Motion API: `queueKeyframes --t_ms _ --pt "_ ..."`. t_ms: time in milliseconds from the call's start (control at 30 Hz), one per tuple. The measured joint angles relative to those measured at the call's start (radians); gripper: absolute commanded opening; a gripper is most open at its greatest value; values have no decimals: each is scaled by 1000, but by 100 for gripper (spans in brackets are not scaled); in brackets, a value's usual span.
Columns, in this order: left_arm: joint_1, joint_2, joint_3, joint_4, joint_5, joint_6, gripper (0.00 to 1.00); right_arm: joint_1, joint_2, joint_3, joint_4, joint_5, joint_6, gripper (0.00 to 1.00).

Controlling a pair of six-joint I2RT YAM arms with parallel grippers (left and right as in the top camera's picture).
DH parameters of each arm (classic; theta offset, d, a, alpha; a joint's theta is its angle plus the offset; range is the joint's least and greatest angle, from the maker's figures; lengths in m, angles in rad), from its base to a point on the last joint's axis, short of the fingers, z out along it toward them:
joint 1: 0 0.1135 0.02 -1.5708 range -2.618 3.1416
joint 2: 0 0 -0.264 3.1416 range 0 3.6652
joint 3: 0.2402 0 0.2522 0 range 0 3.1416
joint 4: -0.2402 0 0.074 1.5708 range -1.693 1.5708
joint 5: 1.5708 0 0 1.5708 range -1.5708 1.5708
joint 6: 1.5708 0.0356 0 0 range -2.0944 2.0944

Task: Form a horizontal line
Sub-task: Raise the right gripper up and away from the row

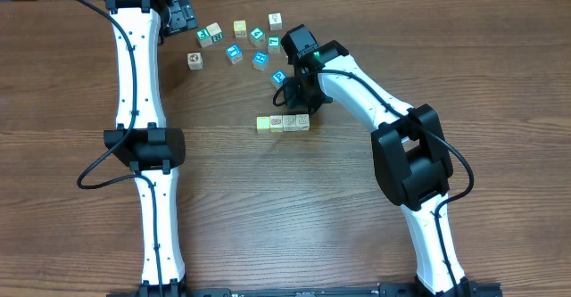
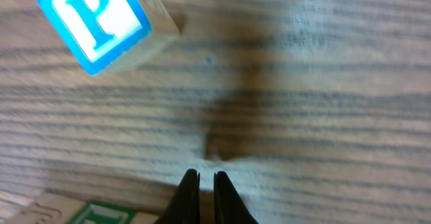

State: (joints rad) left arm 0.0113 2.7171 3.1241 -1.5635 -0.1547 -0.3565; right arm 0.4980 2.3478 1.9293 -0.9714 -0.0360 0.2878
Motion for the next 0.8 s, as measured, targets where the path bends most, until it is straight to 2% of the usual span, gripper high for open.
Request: queueKeyframes --t_ms 167,467,567,800 --pt "0 0 0 0 0 0 100 -1 0 0 47 50 24 5" --pt "0 0 0 0 0 0 100 -39 0 0 -13 160 103 5" --pt "0 0 0 0 0 0 100 -59 0 0 -26 171 112 9" --pt "0 0 0 0 0 0 100 -108 0 0 -44 203 124 9"
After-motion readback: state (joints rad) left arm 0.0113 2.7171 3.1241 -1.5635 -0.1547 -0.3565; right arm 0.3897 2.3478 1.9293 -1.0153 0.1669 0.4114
